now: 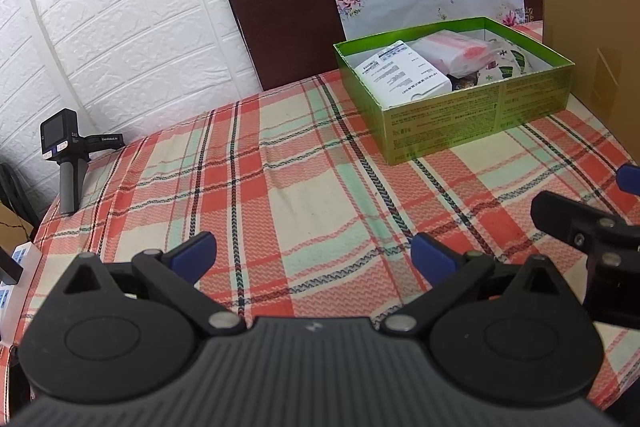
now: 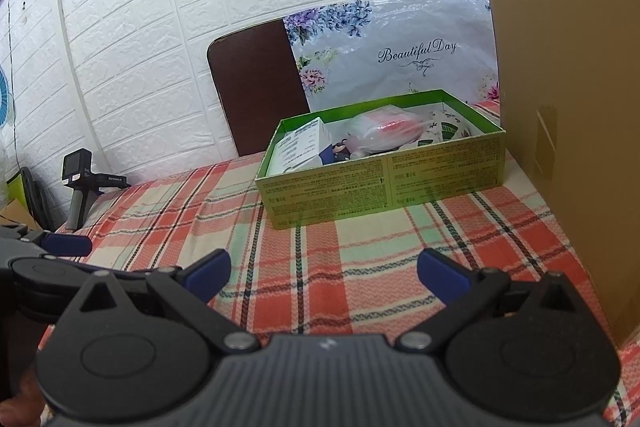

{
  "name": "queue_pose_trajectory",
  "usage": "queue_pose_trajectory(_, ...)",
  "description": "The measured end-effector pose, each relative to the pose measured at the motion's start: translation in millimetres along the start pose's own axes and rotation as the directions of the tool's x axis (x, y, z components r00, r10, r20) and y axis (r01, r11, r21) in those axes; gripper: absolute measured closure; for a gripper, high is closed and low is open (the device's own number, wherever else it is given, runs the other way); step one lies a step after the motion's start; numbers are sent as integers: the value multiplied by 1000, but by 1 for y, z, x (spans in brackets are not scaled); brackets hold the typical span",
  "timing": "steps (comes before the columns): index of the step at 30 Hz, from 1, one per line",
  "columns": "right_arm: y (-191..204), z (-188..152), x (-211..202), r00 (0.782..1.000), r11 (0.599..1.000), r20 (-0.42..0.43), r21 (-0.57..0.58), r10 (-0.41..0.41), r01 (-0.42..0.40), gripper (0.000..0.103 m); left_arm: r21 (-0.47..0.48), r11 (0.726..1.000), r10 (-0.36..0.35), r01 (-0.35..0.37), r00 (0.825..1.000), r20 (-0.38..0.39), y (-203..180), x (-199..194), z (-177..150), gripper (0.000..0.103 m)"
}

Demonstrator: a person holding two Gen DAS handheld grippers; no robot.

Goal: Organize objects

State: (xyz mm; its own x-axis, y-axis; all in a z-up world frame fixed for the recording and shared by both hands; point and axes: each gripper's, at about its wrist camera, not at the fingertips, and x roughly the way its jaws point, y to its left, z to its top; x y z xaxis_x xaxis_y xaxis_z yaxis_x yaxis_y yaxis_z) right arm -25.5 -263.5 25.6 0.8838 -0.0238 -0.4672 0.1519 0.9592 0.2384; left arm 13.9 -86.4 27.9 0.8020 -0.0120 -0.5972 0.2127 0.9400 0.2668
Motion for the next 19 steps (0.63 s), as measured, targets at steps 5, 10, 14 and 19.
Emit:
queue_pose_trajectory(5, 0, -2, 1, 1000, 1000, -3, 3, -2, 2, 0, -3, 1000, -3, 3, 1000, -6, 0, 1, 0, 0)
queue_pose_trajectory(10, 0, -4, 1, 1000, 1000, -7, 8, -6, 6, 0, -6, 1000, -7, 7, 1000, -15, 0, 2, -1, 0)
queue_pose_trajectory(14, 2, -4, 1, 1000, 1000, -8, 9, -8, 8, 0, -10, 1000, -24, 24, 1000, -6, 0, 1, -1, 0)
queue_pose_trajectory(19, 3, -5, 1, 1000, 1000, -9, 8, -11, 11, 0, -24, 999, -39, 38, 999, -24, 0, 3, -1, 0)
